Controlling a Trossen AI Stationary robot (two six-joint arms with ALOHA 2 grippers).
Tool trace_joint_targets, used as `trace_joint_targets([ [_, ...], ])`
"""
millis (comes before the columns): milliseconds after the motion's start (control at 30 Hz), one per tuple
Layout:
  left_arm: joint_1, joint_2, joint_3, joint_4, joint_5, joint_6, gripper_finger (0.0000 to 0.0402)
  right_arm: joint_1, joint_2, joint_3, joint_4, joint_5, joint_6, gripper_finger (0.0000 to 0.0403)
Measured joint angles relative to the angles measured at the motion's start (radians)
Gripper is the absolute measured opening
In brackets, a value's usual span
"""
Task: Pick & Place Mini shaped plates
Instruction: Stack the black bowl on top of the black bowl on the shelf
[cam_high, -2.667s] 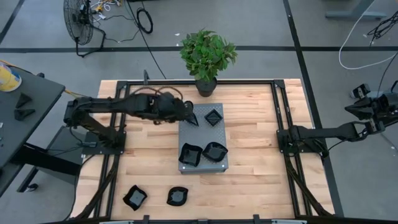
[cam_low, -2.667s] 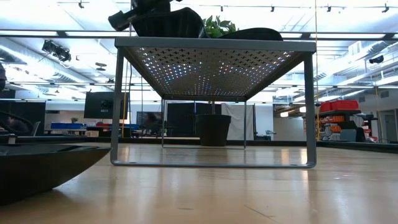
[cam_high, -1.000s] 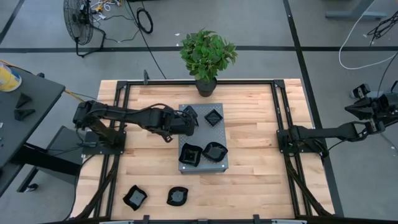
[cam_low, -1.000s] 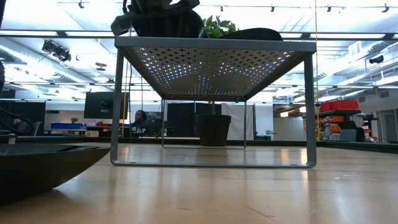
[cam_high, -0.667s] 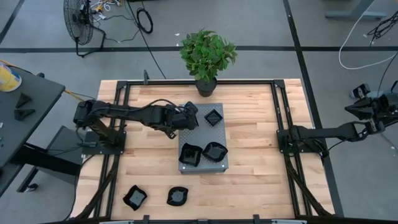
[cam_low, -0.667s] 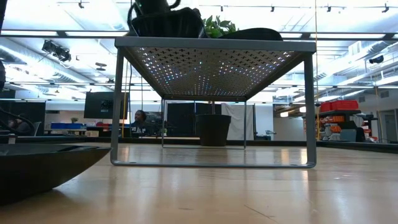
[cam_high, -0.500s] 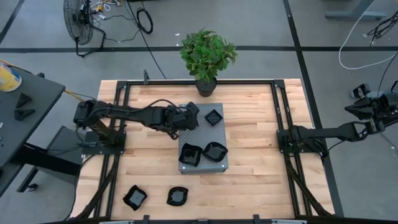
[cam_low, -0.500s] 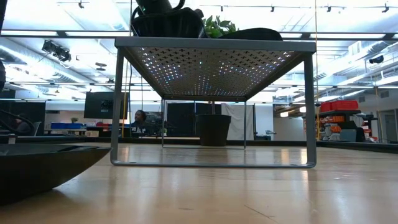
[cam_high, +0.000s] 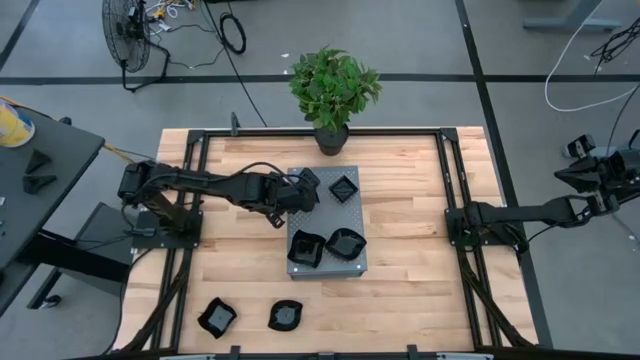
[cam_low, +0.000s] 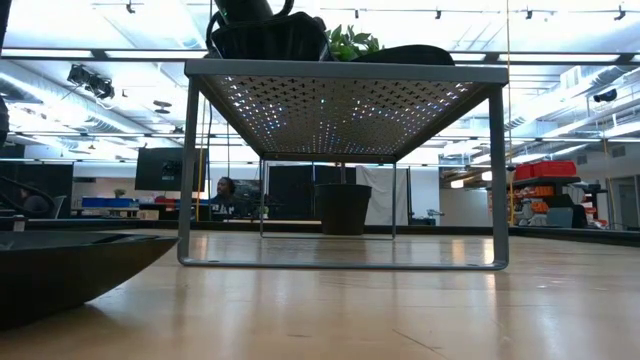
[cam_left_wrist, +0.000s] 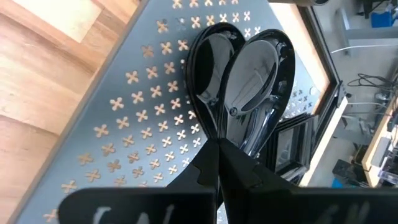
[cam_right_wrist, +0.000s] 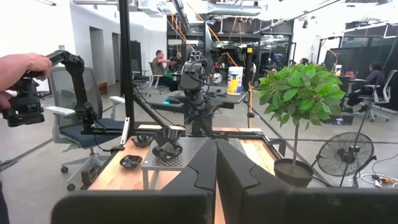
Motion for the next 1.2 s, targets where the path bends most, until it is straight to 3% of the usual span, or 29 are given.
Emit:
trace_joint_targets([
  [367,0.000,-0.001,0.000,0.017,-0.049,0.038,0.0005,0.000,0.000,0.000,0.000,0.000,0.000,0.0016],
  [1200,-0.006,-0.001,0.000,-0.012,-0.002,0.085,0.0007,0.000,0.000,0.000,0.000,0.000,0.000,0.0016],
])
